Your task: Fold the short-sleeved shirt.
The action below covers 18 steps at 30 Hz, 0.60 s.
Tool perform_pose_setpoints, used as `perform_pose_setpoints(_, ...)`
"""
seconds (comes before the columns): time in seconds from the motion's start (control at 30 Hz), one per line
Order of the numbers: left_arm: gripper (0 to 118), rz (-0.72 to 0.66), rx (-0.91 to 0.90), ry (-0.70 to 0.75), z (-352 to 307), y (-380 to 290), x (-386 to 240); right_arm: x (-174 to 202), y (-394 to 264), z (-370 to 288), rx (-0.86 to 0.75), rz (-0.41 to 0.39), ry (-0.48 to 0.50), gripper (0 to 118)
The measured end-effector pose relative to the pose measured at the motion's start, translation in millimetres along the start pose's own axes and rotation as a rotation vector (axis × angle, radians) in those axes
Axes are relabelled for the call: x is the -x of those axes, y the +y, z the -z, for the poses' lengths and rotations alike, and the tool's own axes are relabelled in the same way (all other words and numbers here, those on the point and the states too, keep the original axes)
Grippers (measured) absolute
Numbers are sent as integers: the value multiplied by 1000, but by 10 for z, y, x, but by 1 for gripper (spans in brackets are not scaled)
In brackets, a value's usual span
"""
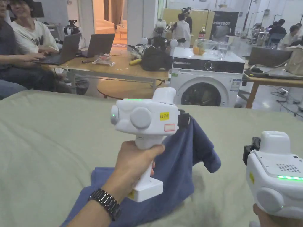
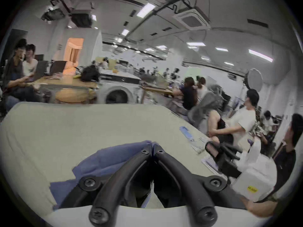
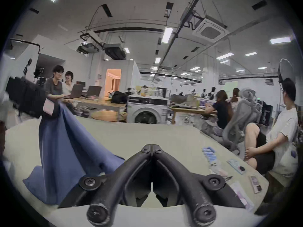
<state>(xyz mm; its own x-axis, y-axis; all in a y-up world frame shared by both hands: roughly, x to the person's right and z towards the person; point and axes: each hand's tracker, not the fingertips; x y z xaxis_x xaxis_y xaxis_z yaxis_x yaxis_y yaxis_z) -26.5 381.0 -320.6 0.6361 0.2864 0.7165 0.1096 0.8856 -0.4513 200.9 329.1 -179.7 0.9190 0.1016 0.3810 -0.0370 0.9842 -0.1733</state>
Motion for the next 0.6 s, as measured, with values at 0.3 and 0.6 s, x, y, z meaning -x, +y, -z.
perform_pose_setpoints(0.3, 39, -69, 236, -51, 620, -1139, -229, -398, -386, 65, 122, 32, -60, 0)
perform_pose_setpoints(0.6, 45, -127, 104, 43, 60, -1198, 15, -150, -461, 95, 145, 41, -2, 0)
